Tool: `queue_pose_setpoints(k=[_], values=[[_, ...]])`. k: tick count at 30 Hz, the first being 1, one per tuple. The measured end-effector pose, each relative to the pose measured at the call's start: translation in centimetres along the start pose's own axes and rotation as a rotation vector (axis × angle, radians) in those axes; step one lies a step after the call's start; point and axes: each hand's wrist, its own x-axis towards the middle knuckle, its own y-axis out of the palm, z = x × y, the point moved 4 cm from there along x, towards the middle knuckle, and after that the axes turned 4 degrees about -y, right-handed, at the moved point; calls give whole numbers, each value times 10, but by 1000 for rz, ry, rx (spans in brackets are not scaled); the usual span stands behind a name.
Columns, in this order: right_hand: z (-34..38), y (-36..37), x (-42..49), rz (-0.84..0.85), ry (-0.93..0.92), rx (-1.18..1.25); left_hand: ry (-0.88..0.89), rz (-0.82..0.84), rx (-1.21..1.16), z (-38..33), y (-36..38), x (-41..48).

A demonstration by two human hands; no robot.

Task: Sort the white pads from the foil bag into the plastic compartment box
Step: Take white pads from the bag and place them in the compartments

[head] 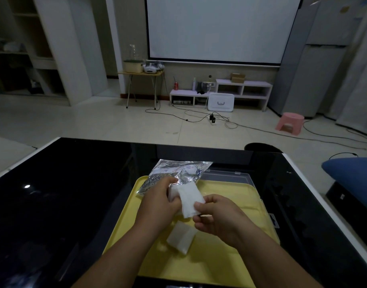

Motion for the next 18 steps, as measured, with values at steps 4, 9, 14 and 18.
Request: queue_pose_setpoints(k=[4, 9, 14, 18], values=[[2, -5, 3, -36, 15, 76, -73, 1, -100, 5, -2, 2], [5, -10, 3, -36, 20, 156, -136, 2, -212, 10, -2, 6], [10, -14, 4, -97, -71, 134, -197, 64, -348, 14, 2, 9], [15, -14, 3, -56, -127, 72, -223, 145, -427, 12, 3, 8]])
